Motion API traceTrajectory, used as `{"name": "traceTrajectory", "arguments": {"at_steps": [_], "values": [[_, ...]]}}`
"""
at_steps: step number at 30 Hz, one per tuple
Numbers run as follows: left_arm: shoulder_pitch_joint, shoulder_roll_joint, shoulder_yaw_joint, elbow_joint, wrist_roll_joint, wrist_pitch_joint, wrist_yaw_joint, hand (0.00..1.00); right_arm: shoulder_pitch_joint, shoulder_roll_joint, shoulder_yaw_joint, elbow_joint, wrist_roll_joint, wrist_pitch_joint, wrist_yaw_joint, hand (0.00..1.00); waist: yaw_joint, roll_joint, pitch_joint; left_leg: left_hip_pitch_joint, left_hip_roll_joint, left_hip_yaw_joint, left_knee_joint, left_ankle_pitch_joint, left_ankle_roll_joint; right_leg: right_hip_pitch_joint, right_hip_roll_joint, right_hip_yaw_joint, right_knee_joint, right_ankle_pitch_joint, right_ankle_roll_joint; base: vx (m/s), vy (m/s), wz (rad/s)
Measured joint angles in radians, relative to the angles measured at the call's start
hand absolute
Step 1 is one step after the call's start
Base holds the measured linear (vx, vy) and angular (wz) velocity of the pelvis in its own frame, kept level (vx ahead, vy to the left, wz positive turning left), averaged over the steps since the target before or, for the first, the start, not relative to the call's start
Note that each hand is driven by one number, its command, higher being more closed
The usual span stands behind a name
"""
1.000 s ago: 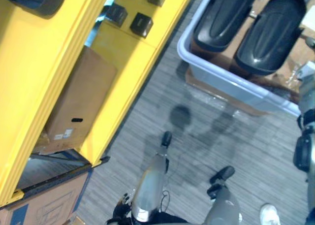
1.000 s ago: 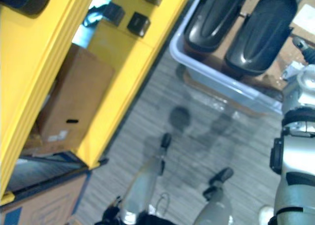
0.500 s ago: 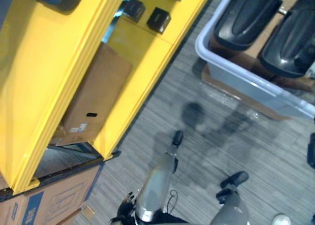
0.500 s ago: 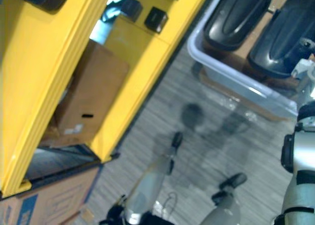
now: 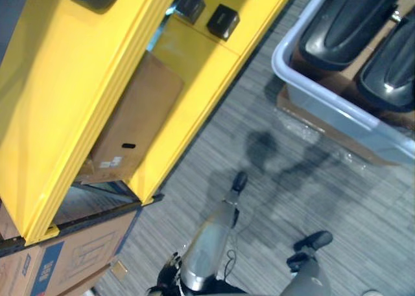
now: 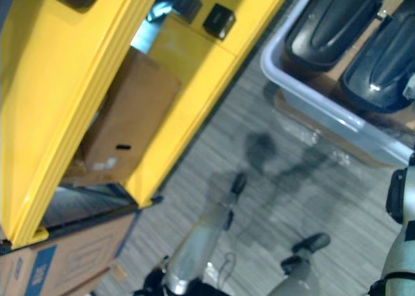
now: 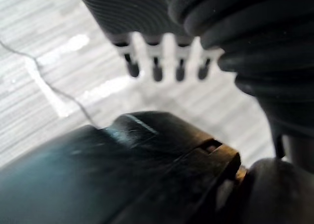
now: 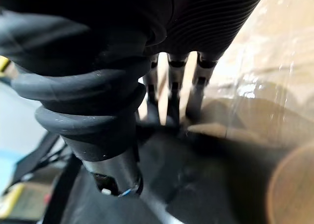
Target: Walk over and take plastic housings, then place them on the shelf
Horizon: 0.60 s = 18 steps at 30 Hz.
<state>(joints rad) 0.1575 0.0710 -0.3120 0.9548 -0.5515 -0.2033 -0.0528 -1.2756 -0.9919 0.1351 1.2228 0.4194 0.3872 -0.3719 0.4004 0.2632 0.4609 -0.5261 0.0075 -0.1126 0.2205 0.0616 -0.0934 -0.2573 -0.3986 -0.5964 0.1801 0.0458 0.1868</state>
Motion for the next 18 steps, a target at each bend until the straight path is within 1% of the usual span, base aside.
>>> {"name": "traceTrajectory", "arguments": {"at_steps": [2, 5, 9, 11, 13, 16, 18], "values": [[0.000, 0.000, -0.010, 0.006, 0.000, -0.010, 0.000, 0.00, 0.010, 0.004, -0.009, 0.014, -0.001, 0.034, -0.020, 1.00, 0.002, 0.010, -0.007, 0.000, -0.003, -0.002, 0.000, 0.000, 0.001, 0.004, -0.002, -0.004, -0.002, 0.000, 0.001, -0.03, -0.007, 0.05], [0.000, 0.000, -0.017, 0.007, 0.000, -0.012, 0.000, 0.00, 0.005, 0.003, -0.051, 0.014, 0.000, 0.058, -0.046, 1.00, 0.008, 0.020, -0.014, 0.000, -0.004, -0.004, -0.001, 0.000, 0.001, 0.007, -0.002, -0.008, -0.002, -0.001, 0.003, -0.02, -0.016, 0.04], [0.000, 0.000, -0.019, 0.007, -0.002, -0.012, 0.000, 0.00, 0.006, 0.002, -0.066, 0.014, -0.006, 0.069, -0.064, 1.00, 0.011, 0.022, -0.016, 0.000, -0.006, -0.007, -0.001, 0.000, 0.001, 0.009, -0.005, -0.012, -0.001, -0.002, 0.005, -0.04, -0.016, 0.03], [0.000, 0.000, -0.020, 0.007, -0.013, -0.012, 0.000, 0.00, 0.006, 0.002, -0.088, 0.017, -0.045, 0.074, -0.064, 1.00, 0.011, 0.022, -0.016, 0.000, -0.012, -0.008, -0.001, 0.000, 0.001, 0.011, -0.011, -0.015, 0.003, -0.004, 0.009, -0.04, -0.007, 0.06], [0.000, 0.001, -0.020, 0.007, -0.021, -0.012, 0.000, 0.00, 0.006, 0.000, -0.102, 0.019, -0.080, 0.075, -0.064, 1.00, 0.010, 0.023, -0.017, 0.000, -0.019, -0.009, 0.000, 0.000, 0.002, 0.013, -0.019, -0.018, 0.004, -0.004, 0.010, -0.04, -0.001, 0.07], [0.000, 0.002, -0.020, 0.005, -0.021, -0.012, 0.000, 0.00, 0.006, -0.002, -0.108, 0.026, -0.092, 0.069, -0.066, 1.00, 0.009, 0.023, -0.017, 0.000, -0.024, -0.009, 0.001, -0.001, 0.004, 0.016, -0.022, -0.020, 0.004, -0.004, 0.011, -0.03, -0.001, 0.03], [0.001, 0.002, -0.020, 0.002, -0.021, -0.013, -0.001, 0.00, 0.006, 0.003, -0.106, 0.040, -0.119, 0.022, -0.084, 1.00, 0.008, 0.023, -0.017, 0.000, -0.023, -0.009, 0.003, -0.001, 0.004, 0.016, -0.022, -0.020, 0.004, -0.003, 0.011, -0.03, -0.015, 0.00]]}}
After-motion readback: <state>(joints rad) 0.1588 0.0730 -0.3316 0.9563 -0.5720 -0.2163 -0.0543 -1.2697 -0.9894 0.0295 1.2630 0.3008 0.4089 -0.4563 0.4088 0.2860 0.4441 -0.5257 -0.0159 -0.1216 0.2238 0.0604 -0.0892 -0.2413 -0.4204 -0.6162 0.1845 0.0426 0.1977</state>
